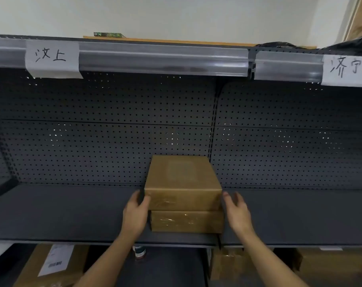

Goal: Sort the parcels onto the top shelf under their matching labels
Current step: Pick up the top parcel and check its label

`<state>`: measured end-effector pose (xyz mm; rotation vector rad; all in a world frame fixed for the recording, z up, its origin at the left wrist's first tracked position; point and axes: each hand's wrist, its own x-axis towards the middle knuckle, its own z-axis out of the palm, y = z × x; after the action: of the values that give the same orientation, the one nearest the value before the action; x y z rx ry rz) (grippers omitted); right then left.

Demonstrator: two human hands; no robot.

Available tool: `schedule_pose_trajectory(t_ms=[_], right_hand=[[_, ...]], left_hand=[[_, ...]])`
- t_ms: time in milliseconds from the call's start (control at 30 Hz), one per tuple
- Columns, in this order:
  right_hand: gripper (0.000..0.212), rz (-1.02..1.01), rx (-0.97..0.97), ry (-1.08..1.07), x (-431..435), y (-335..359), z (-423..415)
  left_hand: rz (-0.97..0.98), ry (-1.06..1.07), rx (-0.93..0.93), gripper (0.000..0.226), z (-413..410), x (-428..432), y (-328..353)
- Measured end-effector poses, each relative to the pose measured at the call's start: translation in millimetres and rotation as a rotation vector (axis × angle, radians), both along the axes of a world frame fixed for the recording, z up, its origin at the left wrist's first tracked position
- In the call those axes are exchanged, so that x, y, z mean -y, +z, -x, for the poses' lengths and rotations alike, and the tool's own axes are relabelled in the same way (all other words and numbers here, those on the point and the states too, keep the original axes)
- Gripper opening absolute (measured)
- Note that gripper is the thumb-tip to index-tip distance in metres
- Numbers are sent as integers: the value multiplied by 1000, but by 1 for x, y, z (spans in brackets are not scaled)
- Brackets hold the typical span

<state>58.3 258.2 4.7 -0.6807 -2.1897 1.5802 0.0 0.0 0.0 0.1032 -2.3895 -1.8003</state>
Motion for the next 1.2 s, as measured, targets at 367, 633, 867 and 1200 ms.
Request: schedule_pose_trajectory(t_ms=[367,633,867,1200], right_hand=[[74,2,79,118,17,15,37],[67,177,-115,125,24,30,24],[64,366,-207,65,27,50,25],[60,358,-309,-38,33,53,19]], left_hand=[[-143,-3,88,70,40,-21,2],[-367,23,48,28,28,-18,7],[-493,-38,45,49,16,-16,10],[990,-49,-656,79,-5,-21,2]])
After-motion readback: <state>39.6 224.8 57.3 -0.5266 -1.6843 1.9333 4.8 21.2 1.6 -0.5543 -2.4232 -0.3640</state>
